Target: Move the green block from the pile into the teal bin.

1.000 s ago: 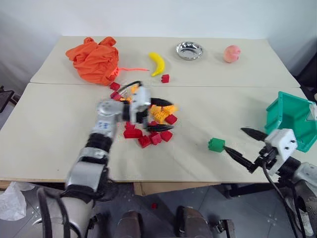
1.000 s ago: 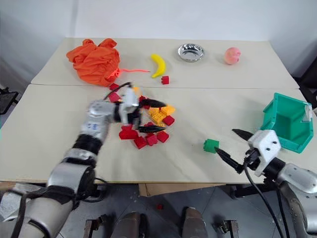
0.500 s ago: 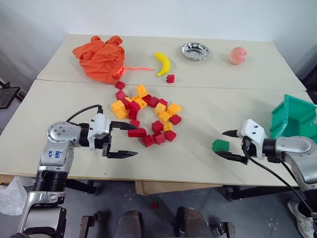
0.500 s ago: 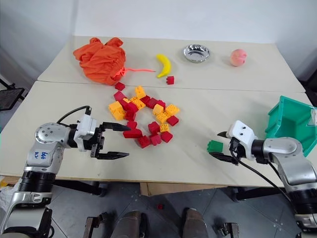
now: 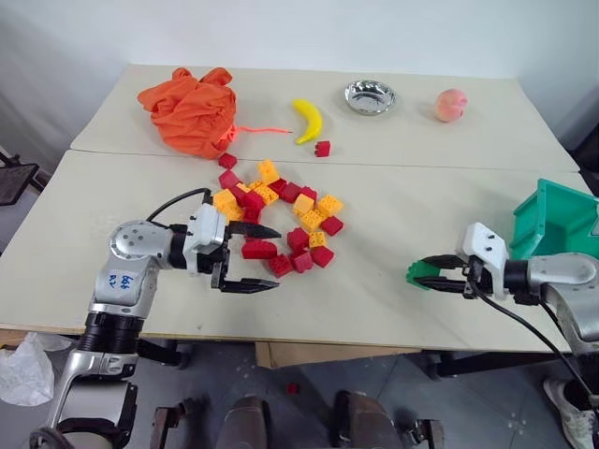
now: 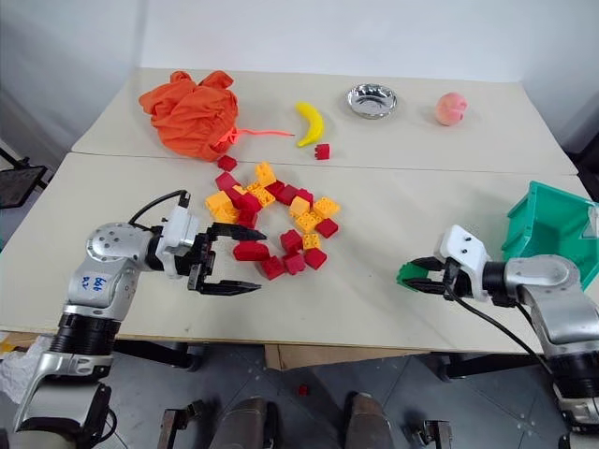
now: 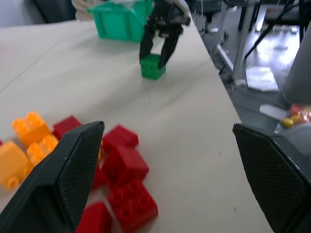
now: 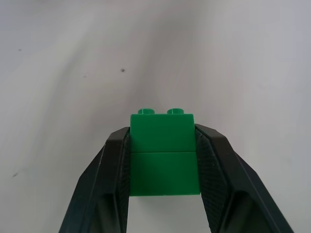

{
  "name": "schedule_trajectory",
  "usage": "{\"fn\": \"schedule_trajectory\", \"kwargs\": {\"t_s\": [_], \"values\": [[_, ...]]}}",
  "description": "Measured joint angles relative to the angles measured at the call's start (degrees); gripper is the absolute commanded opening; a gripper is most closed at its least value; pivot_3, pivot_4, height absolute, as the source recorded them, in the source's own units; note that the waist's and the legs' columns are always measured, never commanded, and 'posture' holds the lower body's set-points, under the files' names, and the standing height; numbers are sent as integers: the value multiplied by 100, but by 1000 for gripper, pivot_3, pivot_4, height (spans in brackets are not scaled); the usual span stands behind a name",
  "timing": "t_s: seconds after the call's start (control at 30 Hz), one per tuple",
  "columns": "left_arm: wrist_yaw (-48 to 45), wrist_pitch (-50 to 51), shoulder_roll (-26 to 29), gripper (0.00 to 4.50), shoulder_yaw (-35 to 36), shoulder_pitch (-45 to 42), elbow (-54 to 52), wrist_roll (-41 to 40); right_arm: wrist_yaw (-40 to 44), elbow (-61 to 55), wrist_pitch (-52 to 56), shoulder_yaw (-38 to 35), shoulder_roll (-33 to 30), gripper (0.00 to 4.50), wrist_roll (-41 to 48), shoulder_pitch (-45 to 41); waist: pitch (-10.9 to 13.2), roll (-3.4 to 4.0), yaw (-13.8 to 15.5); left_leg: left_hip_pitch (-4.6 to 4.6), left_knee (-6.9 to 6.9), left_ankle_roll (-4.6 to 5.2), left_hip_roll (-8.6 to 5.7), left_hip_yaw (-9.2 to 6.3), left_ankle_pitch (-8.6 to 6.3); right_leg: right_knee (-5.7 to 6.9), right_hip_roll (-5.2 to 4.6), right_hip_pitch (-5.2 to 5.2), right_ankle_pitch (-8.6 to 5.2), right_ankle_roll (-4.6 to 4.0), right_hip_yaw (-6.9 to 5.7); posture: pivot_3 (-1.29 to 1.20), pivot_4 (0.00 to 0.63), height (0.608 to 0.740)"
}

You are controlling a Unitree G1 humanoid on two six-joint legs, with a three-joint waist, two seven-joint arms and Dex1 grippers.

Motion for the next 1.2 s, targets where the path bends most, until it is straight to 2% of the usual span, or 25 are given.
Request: {"fn": "schedule_trajectory", "kwargs": {"t_s": [0.13, 0.27, 0.4, 0.53, 0.7, 0.83, 1.03, 1.2], "values": [[619, 408, -513, 4500, 48, -87, -45, -273, -1140, -250, 202, -1305, 428, 1469, 369, 237, 0, 0, 1, 0, 5, 0, 0, 0, 0, 3, 0, 0, 1, 1, 3, 0, 150, 740], [978, 523, -595, 4500, 59, 13, -216, -307, -2218, -245, 276, -2594, 463, 1469, 371, 477, 0, 0, 0, 1, -3, 0, 0, 1, 0, -1, 0, 0, 1, 1, 3, 0, 150, 740], [1247, 392, -737, 4500, 38, 39, -187, -228, -2992, 37, 200, -3237, 408, 1469, 85, 600, 0, 1, -8, 5, -2, 0, -1, 5, 0, -4, 0, 3, 1, 1, 6, 0, 150, 740], [1290, 249, -777, 4500, -49, -105, 71, -155, -3370, 550, 158, -3184, 371, 1469, -183, 455, -3, 6, -44, 9, -6, 0, 0, 12, 0, -2, 0, 0, 1, 1, 13, 0, 150, 740], [1284, 101, -719, 4500, -58, -281, 285, -92, -3480, 916, 140, -2813, 371, 3189, -268, -69, -6, 11, -111, 12, -9, -1, 0, 15, 1, -1, 0, 0, 1, 1, 15, 0, 150, 740], [1357, -167, -494, 4500, 22, -220, 501, 72, -3345, 1027, -26, -2598, 371, 4463, -294, -141, -6, 11, -135, 11, -12, -1, 0, 15, 1, -5, 0, 0, 1, 1, 15, 0, 150, 740], [1706, -536, -51, 4500, 403, 291, 653, 292, -1926, -83, -844, -2034, 727, 4463, 389, 255, -6, 10, -163, 13, -15, -1, 3, 14, 1, -4, 1, 0, 1, 2, 15, 0, 150, 740], [2039, -694, 247, 4500, 764, 813, 649, 374, -1209, -1113, -856, -888, 1099, 4463, 616, 912, -5, 10, -120, 11, -13, 0, 2, 12, 0, -4, 1, 1, 1, 2, 14, 0, 150, 740]]}}
